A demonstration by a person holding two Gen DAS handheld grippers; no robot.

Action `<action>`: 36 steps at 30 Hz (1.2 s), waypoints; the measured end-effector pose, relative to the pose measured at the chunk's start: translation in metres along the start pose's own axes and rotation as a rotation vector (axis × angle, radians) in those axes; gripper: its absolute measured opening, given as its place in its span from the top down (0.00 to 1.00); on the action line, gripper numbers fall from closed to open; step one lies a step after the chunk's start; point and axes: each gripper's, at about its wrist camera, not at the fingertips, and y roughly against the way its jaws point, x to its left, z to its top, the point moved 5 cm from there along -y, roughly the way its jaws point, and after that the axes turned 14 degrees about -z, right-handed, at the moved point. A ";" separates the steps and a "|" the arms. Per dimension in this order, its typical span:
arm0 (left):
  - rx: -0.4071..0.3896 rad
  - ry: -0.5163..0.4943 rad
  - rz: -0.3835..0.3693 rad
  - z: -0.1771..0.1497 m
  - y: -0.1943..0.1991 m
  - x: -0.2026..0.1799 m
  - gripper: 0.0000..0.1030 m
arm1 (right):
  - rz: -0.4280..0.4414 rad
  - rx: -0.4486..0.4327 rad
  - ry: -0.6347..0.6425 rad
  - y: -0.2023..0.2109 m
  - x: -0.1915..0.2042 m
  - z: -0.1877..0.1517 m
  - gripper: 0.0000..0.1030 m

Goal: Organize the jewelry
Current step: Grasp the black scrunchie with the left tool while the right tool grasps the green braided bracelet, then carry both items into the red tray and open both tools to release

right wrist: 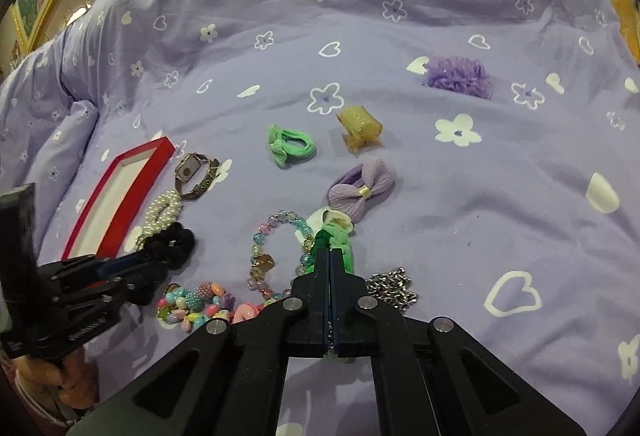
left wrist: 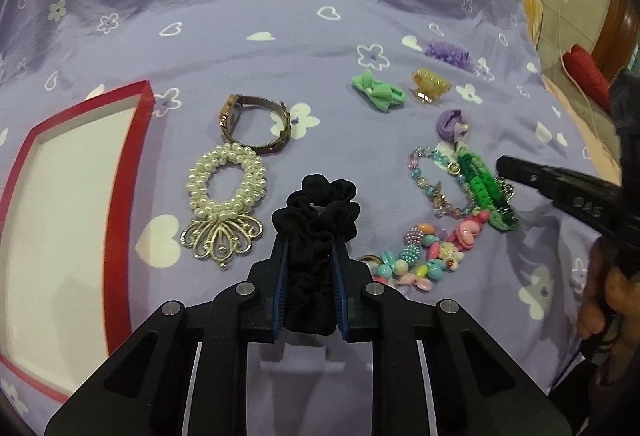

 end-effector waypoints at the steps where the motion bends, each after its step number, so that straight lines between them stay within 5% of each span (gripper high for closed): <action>1: -0.009 0.006 -0.002 0.000 0.005 0.000 0.83 | -0.009 0.014 -0.002 -0.004 -0.001 0.000 0.92; 6: -0.046 0.020 -0.004 0.002 0.025 0.003 0.83 | -0.016 0.055 0.026 -0.019 0.003 -0.002 0.83; 19: -0.121 0.070 0.009 -0.005 0.071 0.021 0.83 | -0.021 0.030 0.074 -0.012 0.013 0.000 0.90; 26: -0.174 0.116 0.052 -0.015 0.104 0.048 0.83 | 0.116 -0.031 0.035 0.025 0.048 0.009 0.91; 36: -0.227 0.219 0.126 -0.039 0.145 0.108 0.83 | 0.312 -0.048 0.098 0.053 0.149 0.014 0.91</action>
